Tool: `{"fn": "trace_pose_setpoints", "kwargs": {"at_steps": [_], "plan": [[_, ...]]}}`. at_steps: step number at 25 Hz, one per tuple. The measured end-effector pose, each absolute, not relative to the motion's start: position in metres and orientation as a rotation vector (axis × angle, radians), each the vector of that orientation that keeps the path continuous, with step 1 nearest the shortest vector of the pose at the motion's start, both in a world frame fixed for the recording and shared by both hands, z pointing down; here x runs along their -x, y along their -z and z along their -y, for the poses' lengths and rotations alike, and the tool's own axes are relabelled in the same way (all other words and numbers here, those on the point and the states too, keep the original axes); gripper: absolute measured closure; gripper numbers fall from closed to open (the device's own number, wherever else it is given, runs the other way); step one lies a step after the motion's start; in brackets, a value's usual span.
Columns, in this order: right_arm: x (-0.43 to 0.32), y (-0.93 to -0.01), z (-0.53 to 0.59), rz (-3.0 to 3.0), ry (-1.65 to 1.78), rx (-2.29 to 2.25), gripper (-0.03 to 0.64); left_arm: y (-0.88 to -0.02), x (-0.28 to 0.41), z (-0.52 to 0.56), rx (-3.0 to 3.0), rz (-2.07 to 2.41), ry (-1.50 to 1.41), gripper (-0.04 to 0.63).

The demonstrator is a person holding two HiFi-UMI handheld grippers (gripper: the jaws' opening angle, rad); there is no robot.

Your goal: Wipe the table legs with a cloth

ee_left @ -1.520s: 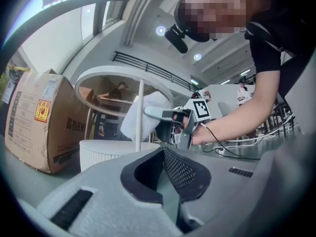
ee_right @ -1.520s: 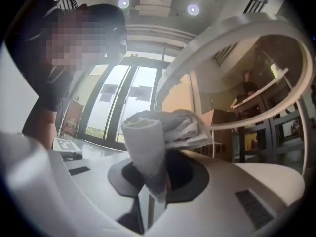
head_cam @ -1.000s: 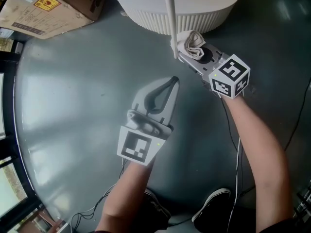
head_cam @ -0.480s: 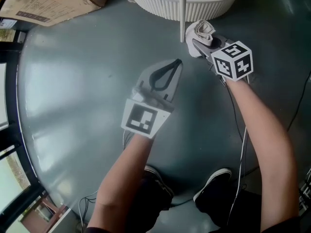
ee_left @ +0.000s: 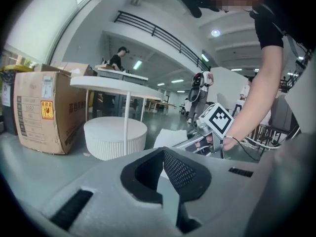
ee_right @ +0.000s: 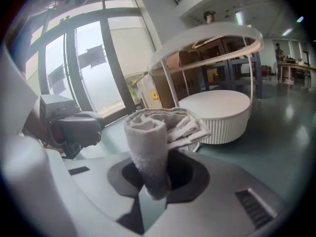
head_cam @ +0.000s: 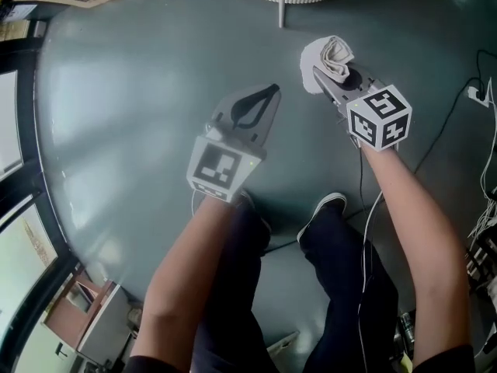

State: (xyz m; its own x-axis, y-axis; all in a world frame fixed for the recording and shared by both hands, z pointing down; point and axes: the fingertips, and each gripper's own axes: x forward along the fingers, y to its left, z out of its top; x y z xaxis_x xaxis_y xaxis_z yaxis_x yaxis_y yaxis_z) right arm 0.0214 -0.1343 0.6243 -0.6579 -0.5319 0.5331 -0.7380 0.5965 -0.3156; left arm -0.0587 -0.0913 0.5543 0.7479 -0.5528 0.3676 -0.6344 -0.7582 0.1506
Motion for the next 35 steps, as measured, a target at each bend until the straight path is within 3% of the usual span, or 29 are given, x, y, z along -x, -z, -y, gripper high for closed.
{"fn": "trace_pose_setpoints", "kwargs": {"at_steps": [18,25,35], "plan": [[-0.041,-0.236,-0.053,2.650,-0.682,-0.988,0.546,-0.246,0.025,-0.035,-2.599,0.933,-0.432,0.589],[-0.075,-0.077,-0.081,2.697,-0.507,-1.008,0.546,-0.071,-0.020,-0.061,-2.722,0.927,-0.229,0.589],[-0.103,0.120,-0.111,2.747,-0.191,-1.086,0.546,0.159,-0.020,-0.101,-2.969,0.887,0.055,0.589]]}}
